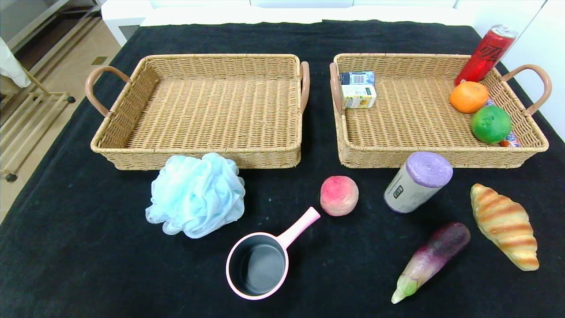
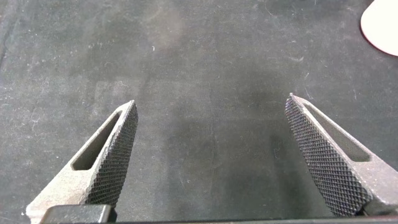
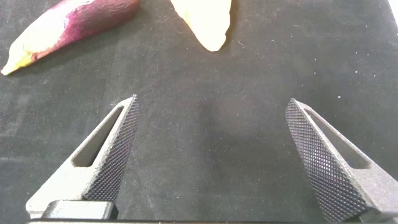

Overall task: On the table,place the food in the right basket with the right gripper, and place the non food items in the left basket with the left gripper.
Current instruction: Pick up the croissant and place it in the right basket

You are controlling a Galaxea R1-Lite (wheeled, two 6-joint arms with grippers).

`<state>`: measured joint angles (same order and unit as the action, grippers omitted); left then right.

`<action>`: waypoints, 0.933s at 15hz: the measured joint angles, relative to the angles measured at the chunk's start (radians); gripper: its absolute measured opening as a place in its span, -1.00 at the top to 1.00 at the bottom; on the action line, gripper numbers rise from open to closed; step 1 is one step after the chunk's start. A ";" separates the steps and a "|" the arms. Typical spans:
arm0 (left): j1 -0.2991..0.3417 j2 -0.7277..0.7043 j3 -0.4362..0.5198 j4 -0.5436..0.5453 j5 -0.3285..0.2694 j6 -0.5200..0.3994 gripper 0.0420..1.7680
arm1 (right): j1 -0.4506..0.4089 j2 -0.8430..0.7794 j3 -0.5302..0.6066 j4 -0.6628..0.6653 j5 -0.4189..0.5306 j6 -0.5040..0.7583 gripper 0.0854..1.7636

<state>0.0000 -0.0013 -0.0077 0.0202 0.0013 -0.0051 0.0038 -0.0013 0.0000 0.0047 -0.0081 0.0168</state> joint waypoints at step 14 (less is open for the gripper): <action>-0.073 0.307 -0.359 -0.103 -0.219 0.001 -0.94 | -0.005 0.280 -0.347 -0.041 0.197 -0.008 -0.94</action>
<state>-0.0734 0.3060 -0.3664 -0.0828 -0.2174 -0.0043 -0.0009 0.2785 -0.3472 -0.0360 0.1894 0.0091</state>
